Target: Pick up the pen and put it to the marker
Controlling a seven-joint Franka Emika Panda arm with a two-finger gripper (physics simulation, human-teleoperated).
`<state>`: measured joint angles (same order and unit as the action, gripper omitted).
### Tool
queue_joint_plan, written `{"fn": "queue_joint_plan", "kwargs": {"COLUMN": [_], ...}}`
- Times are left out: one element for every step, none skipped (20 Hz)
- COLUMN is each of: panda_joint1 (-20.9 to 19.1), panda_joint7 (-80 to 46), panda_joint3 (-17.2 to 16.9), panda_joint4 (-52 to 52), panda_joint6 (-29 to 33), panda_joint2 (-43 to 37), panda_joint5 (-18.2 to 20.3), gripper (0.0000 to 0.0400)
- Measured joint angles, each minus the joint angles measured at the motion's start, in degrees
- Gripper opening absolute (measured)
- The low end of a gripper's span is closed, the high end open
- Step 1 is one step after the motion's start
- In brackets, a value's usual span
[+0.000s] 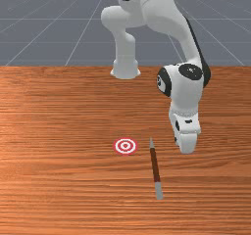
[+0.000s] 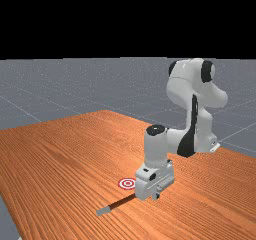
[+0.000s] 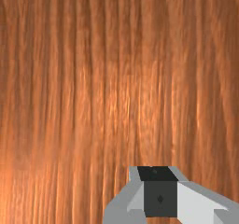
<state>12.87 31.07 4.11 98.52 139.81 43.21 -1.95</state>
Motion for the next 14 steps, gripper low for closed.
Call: {"fn": "queue_joint_plan", "kwargs": {"panda_joint1": [0.05,0.11,0.10,0.16,0.28,0.60,0.95,1.37,1.68,1.84,0.70,0.83,0.34,-0.08], "panda_joint7": [-0.10,-0.98,-0.79,-0.98,-1.49,-2.96,-4.33,-5.81,-6.49,-6.42,-2.48,-0.57,1.95,4.06], "panda_joint3": [-0.03,-0.05,0.01,0.02,-0.03,-0.24,-0.39,-0.52,-0.47,-0.27,1.08,0.93,1.25,1.40], "panda_joint4": [0.69,0.86,1.62,2.56,3.98,6.12,8.90,12.07,15.14,17.34,17.44,15.28,11.46,6.00], "panda_joint6": [0.52,-0.14,0.22,0.68,1.38,2.49,3.89,5.49,6.99,8.01,8.29,6.79,4.81,2.09], "panda_joint2": [-0.35,-0.52,-0.92,-1.41,-2.16,-3.28,-4.73,-6.38,-7.98,-9.11,-8.95,-7.80,-5.78,-2.93], "panda_joint5": [-0.04,0.42,0.35,0.38,0.50,0.87,1.20,1.56,1.70,1.63,1.40,0.01,-0.62,-1.07], "gripper": [0.0000,0.0000,0.0000,0.0000,0.0000,0.0000,0.0000,0.0000,0.0000,0.0000,0.0000,0.0000,0.0000,0.0000]}}
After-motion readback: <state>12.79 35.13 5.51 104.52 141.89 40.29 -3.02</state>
